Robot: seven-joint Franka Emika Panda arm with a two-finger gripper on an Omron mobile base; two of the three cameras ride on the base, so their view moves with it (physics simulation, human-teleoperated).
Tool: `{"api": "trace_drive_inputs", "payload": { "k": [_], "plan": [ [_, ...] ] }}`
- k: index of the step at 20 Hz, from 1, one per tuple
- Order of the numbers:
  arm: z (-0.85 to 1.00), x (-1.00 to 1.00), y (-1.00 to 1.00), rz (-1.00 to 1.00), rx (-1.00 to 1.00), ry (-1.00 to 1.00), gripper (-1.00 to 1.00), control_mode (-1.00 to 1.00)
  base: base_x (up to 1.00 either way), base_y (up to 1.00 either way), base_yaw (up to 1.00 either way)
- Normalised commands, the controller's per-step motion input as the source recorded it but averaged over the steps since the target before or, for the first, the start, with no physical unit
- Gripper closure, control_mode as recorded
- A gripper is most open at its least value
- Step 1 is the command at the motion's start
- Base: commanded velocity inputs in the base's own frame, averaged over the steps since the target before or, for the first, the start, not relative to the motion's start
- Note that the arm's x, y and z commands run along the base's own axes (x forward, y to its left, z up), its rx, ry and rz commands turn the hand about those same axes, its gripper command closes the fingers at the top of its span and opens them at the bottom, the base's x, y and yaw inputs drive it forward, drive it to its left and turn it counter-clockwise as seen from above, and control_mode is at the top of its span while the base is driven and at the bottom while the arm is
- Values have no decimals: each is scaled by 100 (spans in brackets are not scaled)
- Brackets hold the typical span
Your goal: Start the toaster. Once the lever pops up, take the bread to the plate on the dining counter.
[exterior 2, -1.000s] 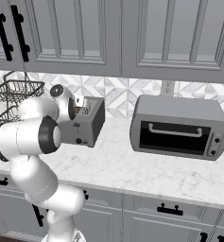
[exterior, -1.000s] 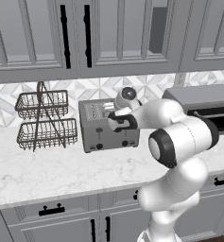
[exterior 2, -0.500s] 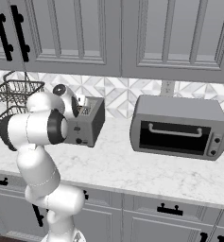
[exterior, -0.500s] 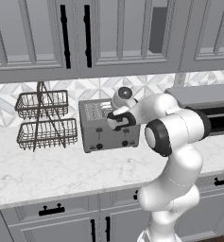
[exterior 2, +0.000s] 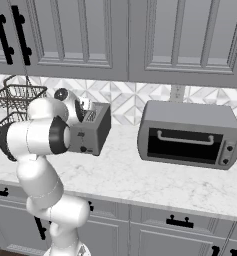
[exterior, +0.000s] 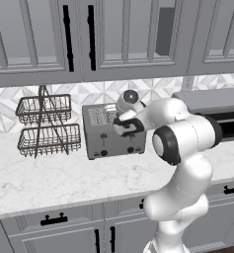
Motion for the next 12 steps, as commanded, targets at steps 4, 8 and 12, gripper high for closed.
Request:
{"api": "trace_drive_inputs", "payload": {
  "k": [4,8,12],
  "plan": [
    [97,-54,0,0,1,-43,100,-100,0,0,0],
    [99,-97,0,-5,-2,-32,100,-100,0,0,0],
    [90,-100,-10,-12,-9,-3,100,-100,0,0,0]
  ]
}}
